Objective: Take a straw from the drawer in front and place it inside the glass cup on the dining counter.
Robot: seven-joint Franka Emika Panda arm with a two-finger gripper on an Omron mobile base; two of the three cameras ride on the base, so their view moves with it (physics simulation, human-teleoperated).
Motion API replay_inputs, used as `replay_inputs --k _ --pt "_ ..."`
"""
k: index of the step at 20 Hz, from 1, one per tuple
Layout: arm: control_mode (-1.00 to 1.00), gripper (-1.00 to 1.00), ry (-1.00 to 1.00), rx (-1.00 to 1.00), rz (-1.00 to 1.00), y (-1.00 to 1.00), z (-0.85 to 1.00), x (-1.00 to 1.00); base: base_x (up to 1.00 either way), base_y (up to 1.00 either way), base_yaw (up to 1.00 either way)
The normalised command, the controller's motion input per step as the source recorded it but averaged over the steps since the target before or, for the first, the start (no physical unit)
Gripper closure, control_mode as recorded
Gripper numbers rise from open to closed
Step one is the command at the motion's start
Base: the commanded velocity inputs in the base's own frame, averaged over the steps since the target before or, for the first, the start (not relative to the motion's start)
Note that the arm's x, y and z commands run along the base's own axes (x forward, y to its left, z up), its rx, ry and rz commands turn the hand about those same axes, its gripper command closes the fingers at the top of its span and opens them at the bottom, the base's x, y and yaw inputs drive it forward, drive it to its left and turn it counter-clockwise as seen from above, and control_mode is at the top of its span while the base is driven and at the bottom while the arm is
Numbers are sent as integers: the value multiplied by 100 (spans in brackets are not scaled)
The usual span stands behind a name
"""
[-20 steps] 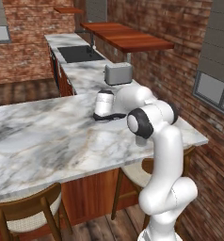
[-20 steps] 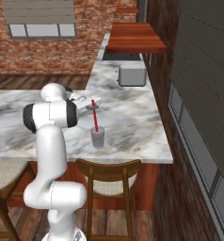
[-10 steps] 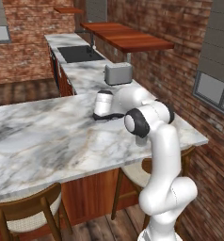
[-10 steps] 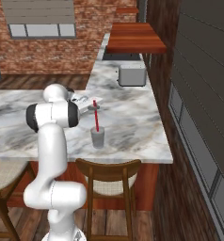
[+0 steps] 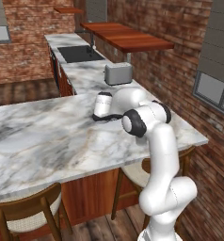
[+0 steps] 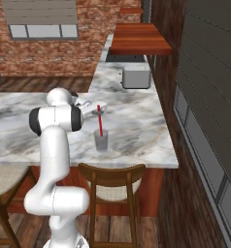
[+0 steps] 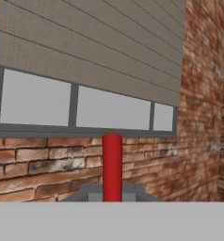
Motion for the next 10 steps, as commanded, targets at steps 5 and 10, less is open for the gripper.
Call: replay_inputs --k 5,10 --pt "-100 100 -7 0 0 0 -8 12 0 0 0" --pt "-100 100 -7 0 0 -7 -2 -18 0 0 0"
